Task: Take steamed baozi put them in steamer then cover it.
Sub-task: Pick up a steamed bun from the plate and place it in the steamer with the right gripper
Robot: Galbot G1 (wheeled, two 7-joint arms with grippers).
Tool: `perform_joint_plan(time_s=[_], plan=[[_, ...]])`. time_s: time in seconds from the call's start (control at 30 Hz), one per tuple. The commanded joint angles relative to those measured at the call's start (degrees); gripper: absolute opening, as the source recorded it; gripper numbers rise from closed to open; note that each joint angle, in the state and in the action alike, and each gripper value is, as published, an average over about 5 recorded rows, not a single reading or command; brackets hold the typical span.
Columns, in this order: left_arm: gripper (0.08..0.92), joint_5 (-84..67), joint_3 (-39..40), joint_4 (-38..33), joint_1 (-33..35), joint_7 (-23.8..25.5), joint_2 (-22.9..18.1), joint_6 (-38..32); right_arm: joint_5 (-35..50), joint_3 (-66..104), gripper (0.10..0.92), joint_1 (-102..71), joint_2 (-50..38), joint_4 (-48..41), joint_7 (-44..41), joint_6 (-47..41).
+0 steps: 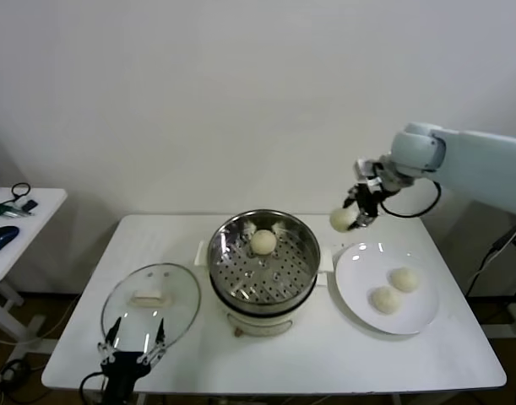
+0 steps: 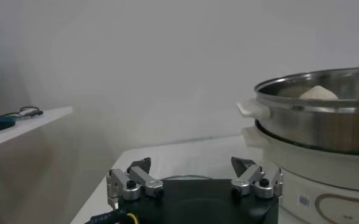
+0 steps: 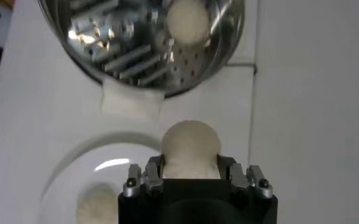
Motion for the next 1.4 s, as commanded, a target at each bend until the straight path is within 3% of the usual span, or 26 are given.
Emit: perform_joint_plan(time_s=[0.03,0.43,1.13,1.23,1.4], plan=[[0.823,0.03,0.22,0.02,0.07,0.01,0.11,0.01,15.22,-0.81,0.594,9.97,6.89,10.11,5.78,-6.80],[0.823,0.12,-0.47,-0.25,0.44,-0.04,0.15,-0.14,16.10,7.38,0.594,-10.16,22.72,1.08,15.57,-13.60],[0.823,-0.07,-0.78,0.02,0.31,-0.03,0.06,-0.12,7.65,7.82,0.597,-21.64,28.38,-9.00,18.31,-15.49],[0.823,-0.10,-0.73,0.00,0.33,-0.03,0.03,-0.16,7.66,7.71,0.617,-21.61,28.62,-9.53,18.06,-15.42],[0.823,-0.19,-0.74,0.02,0.38,-0.04,0.01,-0.14,7.77,7.54,0.740,-21.24,28.60,-9.20,17.51,-15.36]])
